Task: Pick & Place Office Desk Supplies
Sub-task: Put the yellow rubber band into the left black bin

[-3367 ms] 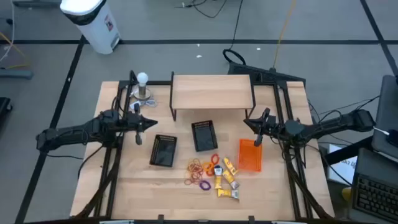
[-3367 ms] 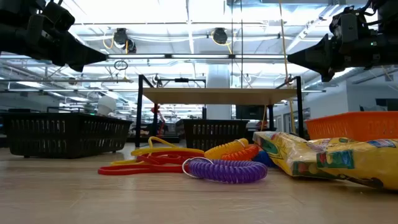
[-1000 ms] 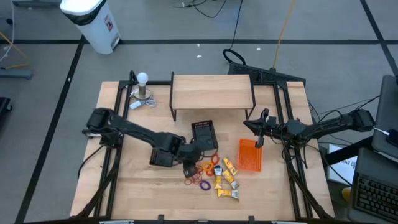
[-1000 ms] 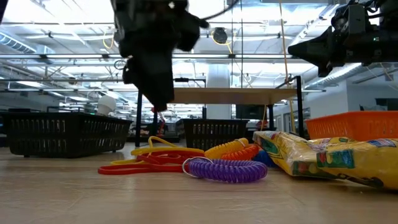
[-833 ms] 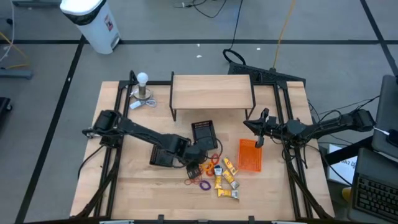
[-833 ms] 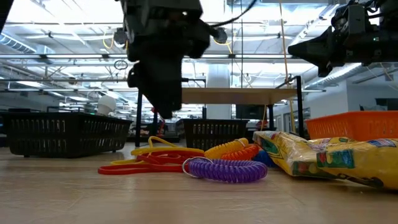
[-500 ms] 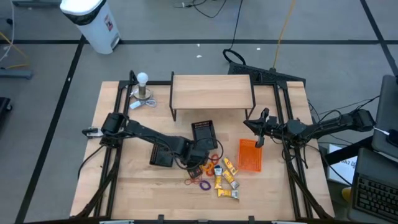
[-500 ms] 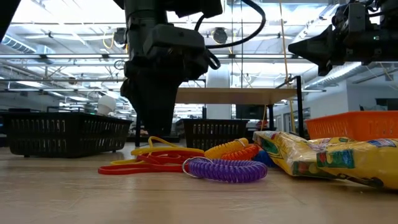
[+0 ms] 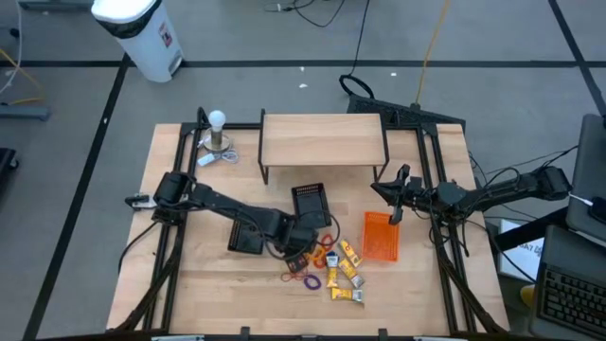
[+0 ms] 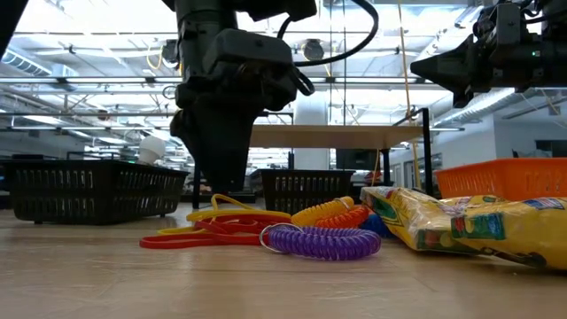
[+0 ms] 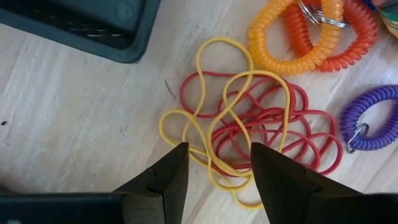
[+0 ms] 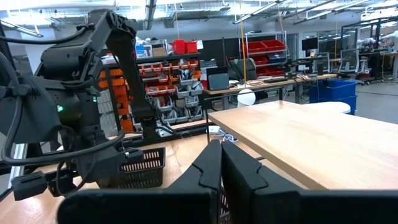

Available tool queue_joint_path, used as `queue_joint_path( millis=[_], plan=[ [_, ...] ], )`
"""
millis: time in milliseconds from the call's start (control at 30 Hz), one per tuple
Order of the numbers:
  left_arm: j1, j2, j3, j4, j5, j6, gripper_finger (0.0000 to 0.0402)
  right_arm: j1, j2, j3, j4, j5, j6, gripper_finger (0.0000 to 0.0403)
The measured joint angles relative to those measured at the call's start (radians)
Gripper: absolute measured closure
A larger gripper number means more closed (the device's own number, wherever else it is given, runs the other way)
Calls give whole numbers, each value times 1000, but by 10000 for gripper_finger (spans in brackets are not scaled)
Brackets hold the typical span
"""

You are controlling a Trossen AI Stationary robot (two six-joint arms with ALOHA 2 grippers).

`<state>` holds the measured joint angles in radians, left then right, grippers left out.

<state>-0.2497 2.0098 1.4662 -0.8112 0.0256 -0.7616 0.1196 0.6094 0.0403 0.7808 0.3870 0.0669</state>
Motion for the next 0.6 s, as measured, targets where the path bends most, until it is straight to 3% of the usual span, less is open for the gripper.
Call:
queue_joint_path(
  millis=[600],
  plan=[
    [5,17,0,2,7,7,227,0,0,0,-7,-1,17,403]
  ],
)
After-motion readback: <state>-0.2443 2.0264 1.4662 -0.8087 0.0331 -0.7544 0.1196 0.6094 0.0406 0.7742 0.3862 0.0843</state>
